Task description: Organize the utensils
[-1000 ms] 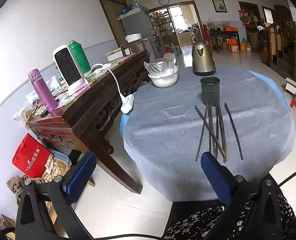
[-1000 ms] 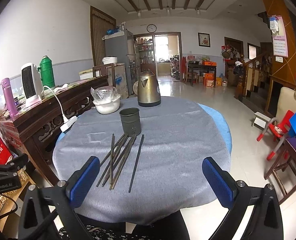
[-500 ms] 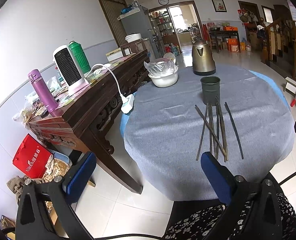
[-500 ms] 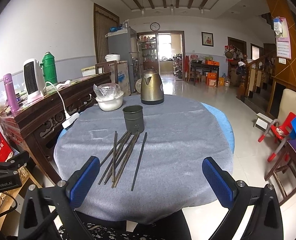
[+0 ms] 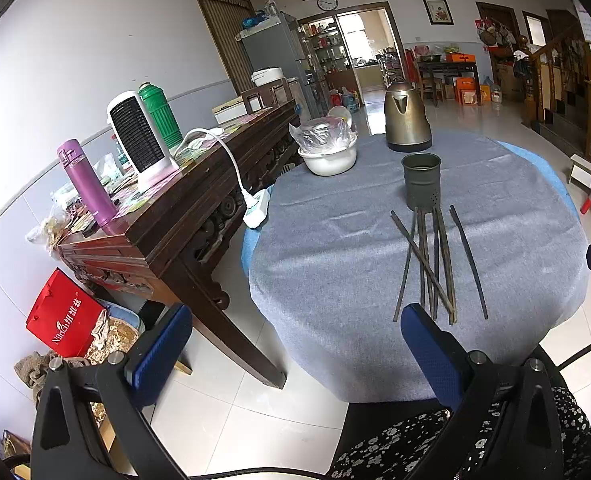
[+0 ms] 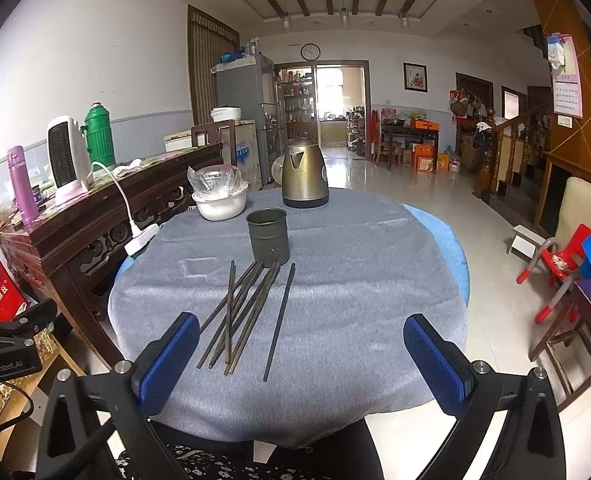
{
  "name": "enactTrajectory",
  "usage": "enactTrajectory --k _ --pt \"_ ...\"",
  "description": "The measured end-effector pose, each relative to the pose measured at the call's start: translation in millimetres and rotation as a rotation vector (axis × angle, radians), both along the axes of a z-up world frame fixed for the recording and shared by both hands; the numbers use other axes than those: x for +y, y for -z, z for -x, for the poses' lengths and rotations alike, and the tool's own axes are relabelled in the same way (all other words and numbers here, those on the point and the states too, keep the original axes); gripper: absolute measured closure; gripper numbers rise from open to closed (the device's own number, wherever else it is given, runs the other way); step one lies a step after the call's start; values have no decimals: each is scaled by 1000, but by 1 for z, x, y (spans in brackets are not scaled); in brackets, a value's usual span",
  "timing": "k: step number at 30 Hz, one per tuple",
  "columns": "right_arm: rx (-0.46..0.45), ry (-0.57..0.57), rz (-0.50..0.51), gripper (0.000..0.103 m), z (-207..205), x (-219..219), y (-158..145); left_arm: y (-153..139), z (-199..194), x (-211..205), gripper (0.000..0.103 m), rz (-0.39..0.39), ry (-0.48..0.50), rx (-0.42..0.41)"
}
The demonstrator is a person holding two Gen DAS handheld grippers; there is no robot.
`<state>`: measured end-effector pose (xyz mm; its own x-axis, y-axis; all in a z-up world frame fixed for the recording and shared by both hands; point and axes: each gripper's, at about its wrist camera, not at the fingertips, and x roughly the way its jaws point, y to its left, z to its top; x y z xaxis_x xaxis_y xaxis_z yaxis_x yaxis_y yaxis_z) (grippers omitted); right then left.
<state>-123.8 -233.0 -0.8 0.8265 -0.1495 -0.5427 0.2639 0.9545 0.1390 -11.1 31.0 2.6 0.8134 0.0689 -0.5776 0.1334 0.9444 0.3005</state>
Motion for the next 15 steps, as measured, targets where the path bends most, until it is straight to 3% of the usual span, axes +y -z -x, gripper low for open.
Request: enactTrajectory --k 15 --pt "-3 8 -7 0 -1 -1 2 2 0 1 0 2 -2 3"
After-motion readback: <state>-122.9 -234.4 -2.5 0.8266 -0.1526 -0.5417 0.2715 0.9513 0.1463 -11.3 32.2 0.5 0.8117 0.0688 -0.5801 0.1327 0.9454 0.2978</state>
